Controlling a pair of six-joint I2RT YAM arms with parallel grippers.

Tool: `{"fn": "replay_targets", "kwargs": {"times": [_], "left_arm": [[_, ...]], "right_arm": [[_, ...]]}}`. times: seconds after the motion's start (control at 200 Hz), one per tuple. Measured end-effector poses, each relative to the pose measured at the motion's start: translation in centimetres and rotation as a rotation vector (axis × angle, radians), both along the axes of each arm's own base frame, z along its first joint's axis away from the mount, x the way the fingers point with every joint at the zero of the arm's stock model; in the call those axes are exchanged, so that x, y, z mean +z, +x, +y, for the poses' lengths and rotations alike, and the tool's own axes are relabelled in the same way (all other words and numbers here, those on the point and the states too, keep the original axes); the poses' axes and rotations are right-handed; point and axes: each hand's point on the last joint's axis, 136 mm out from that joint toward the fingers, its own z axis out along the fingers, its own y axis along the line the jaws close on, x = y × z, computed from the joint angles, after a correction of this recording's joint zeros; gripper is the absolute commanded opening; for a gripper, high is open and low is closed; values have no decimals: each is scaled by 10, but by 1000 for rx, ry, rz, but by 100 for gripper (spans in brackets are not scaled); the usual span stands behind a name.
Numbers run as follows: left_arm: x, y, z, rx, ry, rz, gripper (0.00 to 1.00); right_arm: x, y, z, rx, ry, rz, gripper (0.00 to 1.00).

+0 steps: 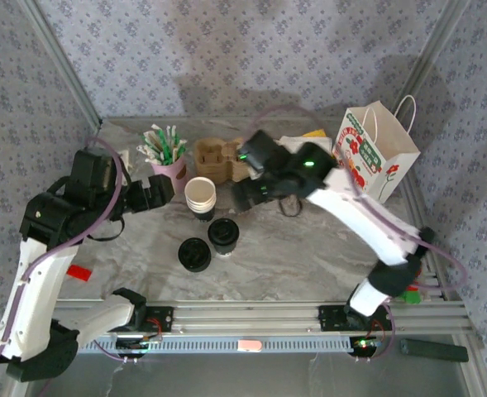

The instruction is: Pack the takeout coffee

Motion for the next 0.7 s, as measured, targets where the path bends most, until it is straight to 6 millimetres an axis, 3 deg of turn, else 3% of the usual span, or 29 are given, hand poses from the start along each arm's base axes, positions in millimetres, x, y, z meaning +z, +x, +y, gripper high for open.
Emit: {"fn": "replay_targets", "kwargs": {"times": [0.175,0.31,0.49,0.7], "left_arm": [[10,17,-28,-74,0,20,99],[-8,29,-68,-174,37,75,98],[-29,30,-111,-280,77,112,92],[-36,26,-131,-339,90,116,84]], "right_arm": [[30,7,-75,-148,87,-98,84],[50,17,-124,-262,109,-172,82],[68,32,-184,-428,75,-246,81],[75,51,-262,-676,39,-274,82]]}}
